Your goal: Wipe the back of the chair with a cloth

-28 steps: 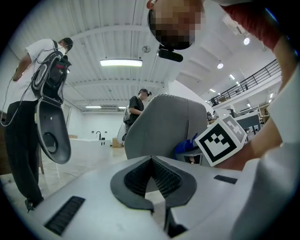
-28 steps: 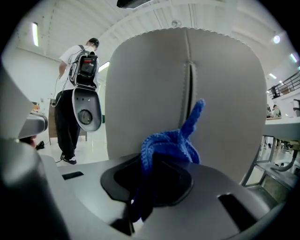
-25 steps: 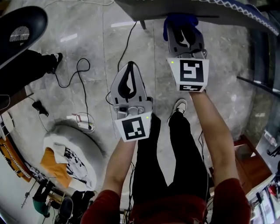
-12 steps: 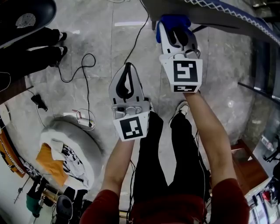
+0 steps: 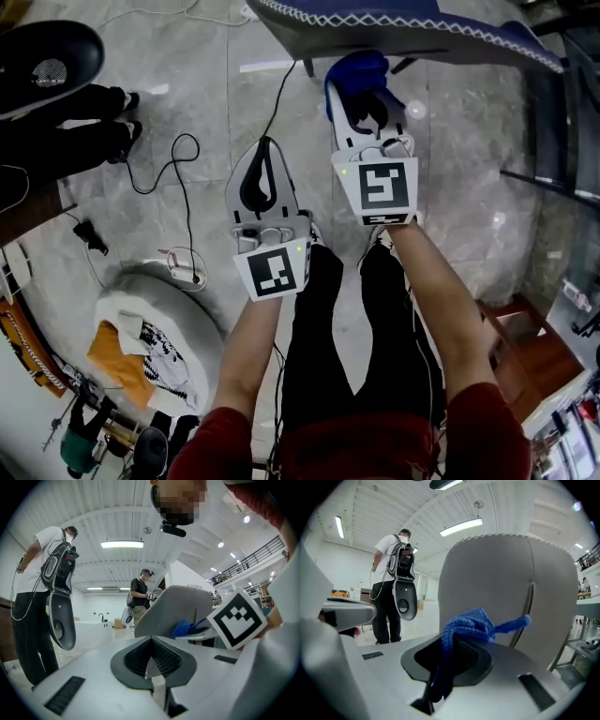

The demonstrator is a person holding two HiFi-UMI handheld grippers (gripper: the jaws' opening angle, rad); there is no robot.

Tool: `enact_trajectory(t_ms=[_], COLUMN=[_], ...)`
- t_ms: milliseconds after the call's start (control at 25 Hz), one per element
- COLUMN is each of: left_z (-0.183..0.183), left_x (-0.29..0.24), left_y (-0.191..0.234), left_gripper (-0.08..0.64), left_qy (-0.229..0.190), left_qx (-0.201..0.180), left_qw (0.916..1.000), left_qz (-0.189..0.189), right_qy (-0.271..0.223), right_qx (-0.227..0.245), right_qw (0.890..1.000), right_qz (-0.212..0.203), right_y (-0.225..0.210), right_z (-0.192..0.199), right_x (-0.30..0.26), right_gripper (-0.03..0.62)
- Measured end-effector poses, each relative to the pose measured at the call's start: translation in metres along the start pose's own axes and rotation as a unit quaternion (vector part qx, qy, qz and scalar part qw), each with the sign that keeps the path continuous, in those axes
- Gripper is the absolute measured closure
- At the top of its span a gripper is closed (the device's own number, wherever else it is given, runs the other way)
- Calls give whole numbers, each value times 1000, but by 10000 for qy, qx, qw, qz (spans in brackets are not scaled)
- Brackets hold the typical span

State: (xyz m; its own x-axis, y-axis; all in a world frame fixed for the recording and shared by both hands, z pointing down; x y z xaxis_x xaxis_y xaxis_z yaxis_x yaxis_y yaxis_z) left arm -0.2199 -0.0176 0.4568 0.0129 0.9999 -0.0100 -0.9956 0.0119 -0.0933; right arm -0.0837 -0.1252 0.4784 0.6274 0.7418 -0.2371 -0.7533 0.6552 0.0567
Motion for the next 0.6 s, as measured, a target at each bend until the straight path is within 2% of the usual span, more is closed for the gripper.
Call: enact_trajectory(t_ms=[200,400,600], left_z=[-29,-53,-81], left_x=[-19,-38,-46], left_y=[-34,-71,-114], left_gripper=[548,546,546], left_qy=[-80,-14,-180], left_qx=[89,323,209], left_qw=[9997,9988,9973], left_qz=[209,372,687], right_qy=[-55,-107,-222], right_qx=[-141,-281,-223], right_qw=[9994,9964,9923], right_qz=[299,788,1197], right_y=[-36,-79,-127], right_z=[-8,-17,-26], right_x=[49,96,141], right_gripper=[535,535,535])
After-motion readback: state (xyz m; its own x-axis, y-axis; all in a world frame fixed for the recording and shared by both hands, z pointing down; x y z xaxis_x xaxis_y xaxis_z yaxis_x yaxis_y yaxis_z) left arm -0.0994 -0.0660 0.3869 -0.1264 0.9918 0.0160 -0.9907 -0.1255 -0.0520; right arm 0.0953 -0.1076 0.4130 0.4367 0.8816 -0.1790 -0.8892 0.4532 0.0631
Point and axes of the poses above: the fingertips, and each gripper's own axes: x backward along the fingers, y to its left, z out of its underside, the point moved 8 cm from there along x, backward along the fingers, and after that the axes turned 6 degrees about -z, right-handed, at the moved point
